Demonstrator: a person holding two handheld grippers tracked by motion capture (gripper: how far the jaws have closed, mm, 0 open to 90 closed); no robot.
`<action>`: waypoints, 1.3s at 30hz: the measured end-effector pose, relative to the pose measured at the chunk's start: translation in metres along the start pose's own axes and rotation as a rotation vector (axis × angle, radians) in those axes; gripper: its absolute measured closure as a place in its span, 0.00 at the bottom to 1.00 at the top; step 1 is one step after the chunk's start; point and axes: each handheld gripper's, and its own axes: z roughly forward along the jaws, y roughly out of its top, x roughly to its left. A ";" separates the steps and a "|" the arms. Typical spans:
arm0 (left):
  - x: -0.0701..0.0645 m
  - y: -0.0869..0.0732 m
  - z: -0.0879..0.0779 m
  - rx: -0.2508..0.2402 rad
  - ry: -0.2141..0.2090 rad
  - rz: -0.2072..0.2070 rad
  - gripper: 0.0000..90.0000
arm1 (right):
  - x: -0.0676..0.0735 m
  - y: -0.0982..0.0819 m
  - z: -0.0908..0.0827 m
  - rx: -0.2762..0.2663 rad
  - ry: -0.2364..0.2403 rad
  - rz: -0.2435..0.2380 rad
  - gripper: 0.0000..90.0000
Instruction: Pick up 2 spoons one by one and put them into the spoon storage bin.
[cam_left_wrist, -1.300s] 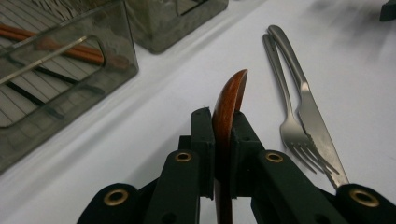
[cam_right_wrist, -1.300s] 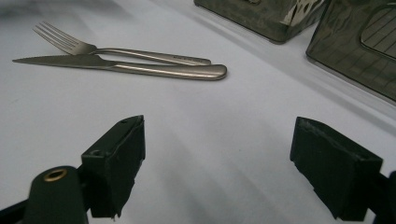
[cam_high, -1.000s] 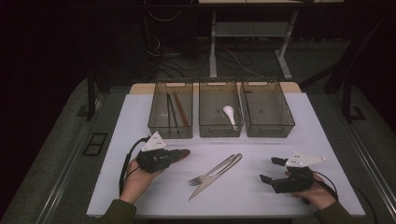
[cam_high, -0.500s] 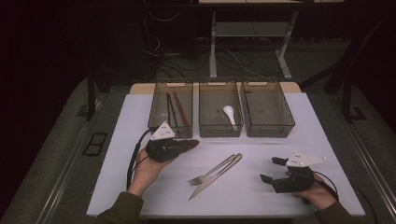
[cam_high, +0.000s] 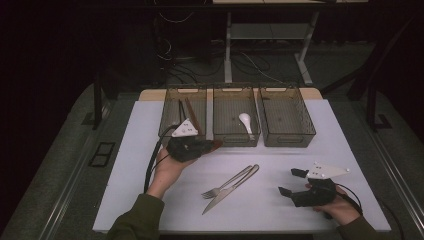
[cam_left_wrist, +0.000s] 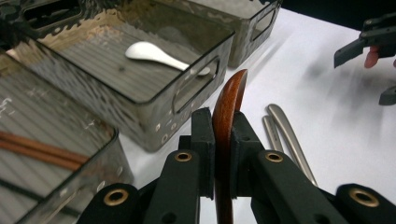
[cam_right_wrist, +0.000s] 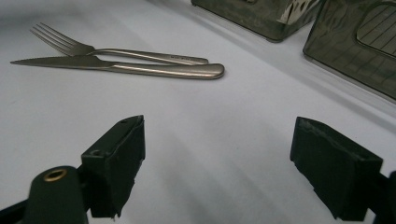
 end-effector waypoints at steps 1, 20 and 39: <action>0.000 0.002 0.002 -0.008 -0.004 -0.003 0.91 | 0.000 0.000 0.000 0.001 0.000 -0.002 0.19; 0.013 0.052 0.033 -0.034 -0.035 0.017 0.91 | 0.001 -0.001 0.002 0.008 0.009 0.009 0.15; 0.029 0.099 0.078 -0.089 -0.007 0.015 0.91 | 0.001 -0.001 0.002 -0.001 0.011 0.012 0.15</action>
